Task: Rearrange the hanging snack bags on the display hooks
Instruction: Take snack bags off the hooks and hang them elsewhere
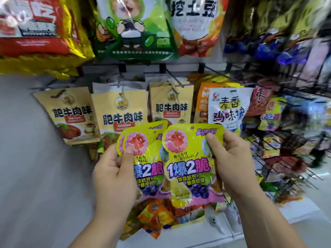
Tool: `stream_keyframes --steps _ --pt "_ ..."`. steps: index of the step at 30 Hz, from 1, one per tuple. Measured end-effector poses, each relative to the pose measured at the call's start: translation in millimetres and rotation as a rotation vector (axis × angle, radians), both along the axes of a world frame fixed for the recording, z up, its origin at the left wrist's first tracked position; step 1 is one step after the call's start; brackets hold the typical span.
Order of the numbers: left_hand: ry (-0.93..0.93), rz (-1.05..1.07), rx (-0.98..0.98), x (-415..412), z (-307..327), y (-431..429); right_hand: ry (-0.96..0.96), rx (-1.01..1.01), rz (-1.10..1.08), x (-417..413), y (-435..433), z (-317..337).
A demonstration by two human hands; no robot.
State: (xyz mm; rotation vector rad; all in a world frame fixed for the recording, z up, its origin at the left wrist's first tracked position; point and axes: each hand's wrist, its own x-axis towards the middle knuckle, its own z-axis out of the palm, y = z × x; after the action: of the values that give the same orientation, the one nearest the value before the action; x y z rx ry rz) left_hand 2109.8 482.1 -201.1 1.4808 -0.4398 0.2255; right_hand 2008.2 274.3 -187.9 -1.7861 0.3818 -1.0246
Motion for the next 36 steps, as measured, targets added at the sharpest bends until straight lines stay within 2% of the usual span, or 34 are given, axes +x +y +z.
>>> stream_keyframes --steps 3,9,18,21,27,31,36 --pt "-0.029 -0.011 0.035 -28 -1 -55 -0.002 0.081 -0.025 -40 -56 -3" --pt "-0.103 -0.057 0.092 -89 11 -178 -0.015 0.093 -0.103 -125 -170 -5" --pt "-0.061 -0.117 0.165 -128 -16 -300 0.045 0.226 -0.236 -197 -288 -23" --pt "-0.059 -0.176 0.183 -128 -28 -337 0.066 0.257 -0.284 -203 -323 -41" --pt "0.052 -0.28 0.138 -114 -50 -416 0.15 0.174 -0.369 -189 -392 -56" --pt "0.068 -0.262 0.144 -92 -57 -465 0.172 0.166 -0.402 -170 -433 -57" --pt "-0.005 -0.174 0.227 -71 -59 -509 0.2 0.156 -0.448 -146 -475 -47"
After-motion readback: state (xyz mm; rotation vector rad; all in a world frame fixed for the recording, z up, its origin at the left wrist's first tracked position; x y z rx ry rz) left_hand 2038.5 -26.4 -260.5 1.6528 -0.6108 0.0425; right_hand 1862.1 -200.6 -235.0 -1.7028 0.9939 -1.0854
